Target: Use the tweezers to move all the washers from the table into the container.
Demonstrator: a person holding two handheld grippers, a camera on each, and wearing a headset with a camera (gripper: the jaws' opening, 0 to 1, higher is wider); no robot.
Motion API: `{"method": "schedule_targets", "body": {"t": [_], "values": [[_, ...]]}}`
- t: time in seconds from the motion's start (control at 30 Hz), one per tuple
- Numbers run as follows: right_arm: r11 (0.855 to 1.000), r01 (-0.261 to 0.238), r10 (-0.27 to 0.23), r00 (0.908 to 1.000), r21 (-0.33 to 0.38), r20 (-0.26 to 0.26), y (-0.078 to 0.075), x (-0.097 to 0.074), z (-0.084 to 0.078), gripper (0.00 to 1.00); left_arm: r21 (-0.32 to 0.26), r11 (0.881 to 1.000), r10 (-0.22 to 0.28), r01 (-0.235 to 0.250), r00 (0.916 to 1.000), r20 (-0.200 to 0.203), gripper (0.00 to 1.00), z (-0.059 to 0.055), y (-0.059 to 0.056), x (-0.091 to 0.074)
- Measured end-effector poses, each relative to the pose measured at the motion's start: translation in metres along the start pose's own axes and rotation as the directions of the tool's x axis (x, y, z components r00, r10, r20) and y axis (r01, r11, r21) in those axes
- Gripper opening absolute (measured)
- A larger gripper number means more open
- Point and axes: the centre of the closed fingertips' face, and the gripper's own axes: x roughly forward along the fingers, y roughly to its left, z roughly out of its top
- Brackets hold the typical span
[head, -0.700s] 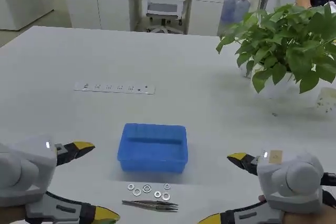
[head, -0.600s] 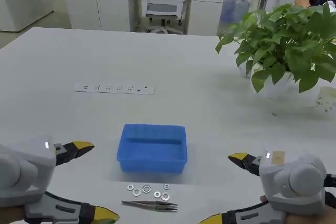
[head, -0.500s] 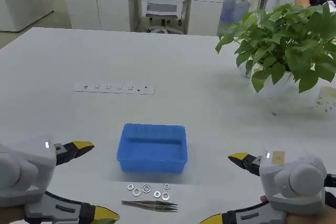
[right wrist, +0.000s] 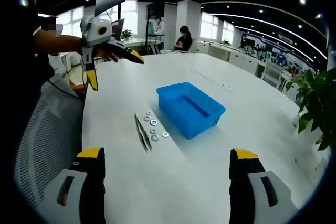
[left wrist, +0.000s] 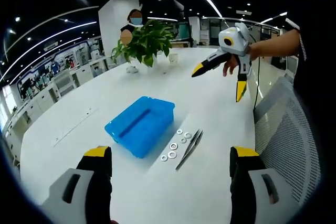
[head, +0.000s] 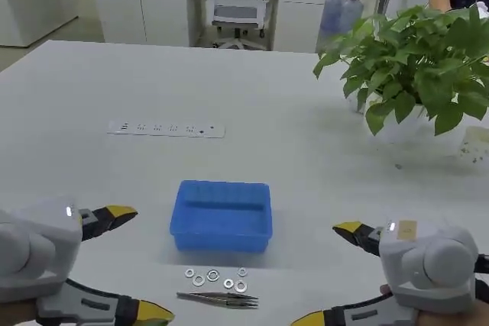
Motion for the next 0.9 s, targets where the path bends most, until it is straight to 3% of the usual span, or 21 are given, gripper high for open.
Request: {"method": "schedule_targets", "body": {"t": [0.9], "values": [[1.0, 0.007, -0.007, 0.9999, -0.002, 0.013, -0.0001, -0.001, 0.0028, 1.0, 0.001, 1.0, 0.0, 0.0, 1.0, 0.002, 0.99, 0.0009, 0.0001, 0.0007]]}}
